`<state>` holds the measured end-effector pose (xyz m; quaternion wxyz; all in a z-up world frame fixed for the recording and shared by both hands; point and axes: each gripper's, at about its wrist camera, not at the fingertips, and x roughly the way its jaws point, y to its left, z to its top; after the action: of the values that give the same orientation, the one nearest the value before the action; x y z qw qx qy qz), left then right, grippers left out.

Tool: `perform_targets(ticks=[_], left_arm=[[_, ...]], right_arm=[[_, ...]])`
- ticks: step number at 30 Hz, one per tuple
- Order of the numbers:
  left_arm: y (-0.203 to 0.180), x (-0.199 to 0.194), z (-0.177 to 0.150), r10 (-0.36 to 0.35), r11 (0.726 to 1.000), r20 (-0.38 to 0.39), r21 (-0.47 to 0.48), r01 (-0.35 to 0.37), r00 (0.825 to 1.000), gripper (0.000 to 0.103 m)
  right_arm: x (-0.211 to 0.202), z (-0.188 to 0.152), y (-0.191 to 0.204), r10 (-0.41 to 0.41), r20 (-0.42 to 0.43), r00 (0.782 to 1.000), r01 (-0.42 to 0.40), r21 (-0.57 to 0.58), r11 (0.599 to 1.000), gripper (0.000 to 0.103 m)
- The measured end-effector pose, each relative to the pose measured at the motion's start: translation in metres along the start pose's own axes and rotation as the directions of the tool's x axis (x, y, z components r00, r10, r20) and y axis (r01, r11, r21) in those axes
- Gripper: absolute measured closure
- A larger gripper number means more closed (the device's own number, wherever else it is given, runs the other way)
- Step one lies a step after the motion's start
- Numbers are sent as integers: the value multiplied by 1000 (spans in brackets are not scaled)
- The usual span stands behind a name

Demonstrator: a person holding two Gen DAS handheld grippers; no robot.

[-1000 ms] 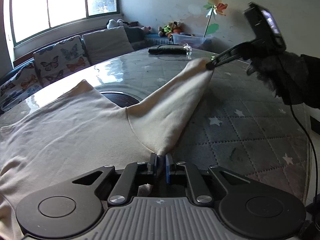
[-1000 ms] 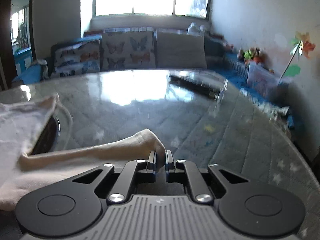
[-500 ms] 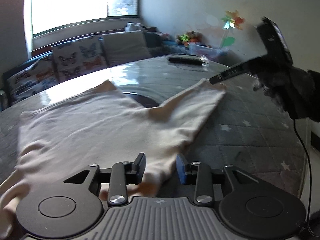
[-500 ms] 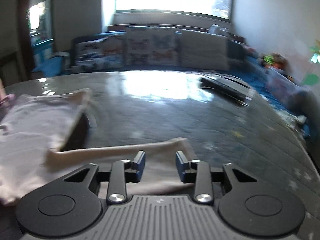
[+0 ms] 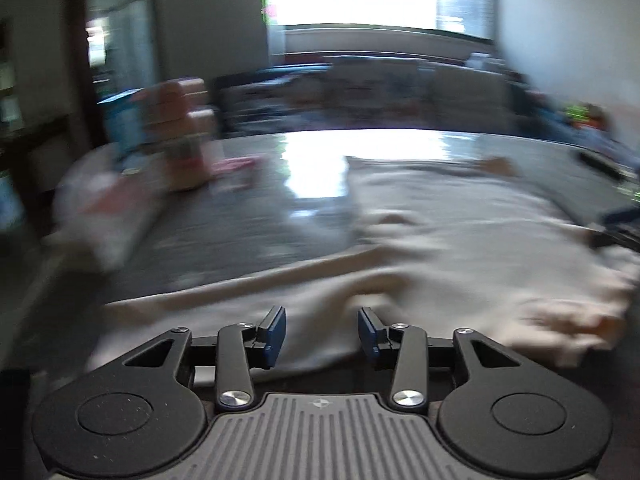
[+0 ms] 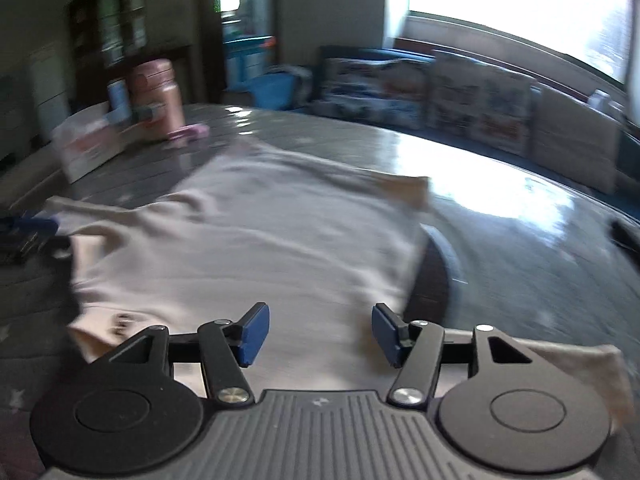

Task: Fold clothes

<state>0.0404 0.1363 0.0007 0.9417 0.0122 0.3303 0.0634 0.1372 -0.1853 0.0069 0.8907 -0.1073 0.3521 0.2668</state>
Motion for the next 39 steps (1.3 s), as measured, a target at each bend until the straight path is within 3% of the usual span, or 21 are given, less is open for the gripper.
perform_targets(ticks=[4, 9, 17, 20, 22, 25, 31, 37, 39], left_arm=[[45, 4, -4, 157, 983, -18, -93, -158, 987, 52], [83, 6, -13, 212, 962, -55, -165, -219, 976, 48], [96, 10, -21, 168, 958, -79, -220, -182, 983, 50], [99, 10, -22, 147, 957, -76, -240, -162, 986, 57], [101, 10, -21, 134, 958, -72, -246, -148, 988, 78], [101, 12, -18, 114, 962, -68, -243, -127, 991, 93], [92, 12, 1, 158, 974, -13, -160, -158, 987, 95], [89, 0, 34, 182, 980, 99, -97, -173, 978, 95], [88, 4, 35, 195, 979, 93, -78, -188, 976, 95]], right_arm=[[5, 9, 43, 110, -10, 994, -110, -96, 989, 45], [8, 14, 96, 222, -40, 974, -225, -230, 947, 45], [24, 11, 158, 297, -79, 952, -305, -369, 878, 50], [31, 7, 173, 288, -90, 953, -299, -410, 862, 54], [36, 6, 177, 281, -93, 955, -293, -419, 859, 60], [42, 5, 179, 283, -98, 954, -298, -410, 862, 66], [43, 8, 176, 287, -88, 954, -298, -392, 870, 95], [28, 12, 171, 305, -84, 949, -312, -406, 859, 98], [25, 10, 173, 311, -88, 946, -318, -425, 847, 98]])
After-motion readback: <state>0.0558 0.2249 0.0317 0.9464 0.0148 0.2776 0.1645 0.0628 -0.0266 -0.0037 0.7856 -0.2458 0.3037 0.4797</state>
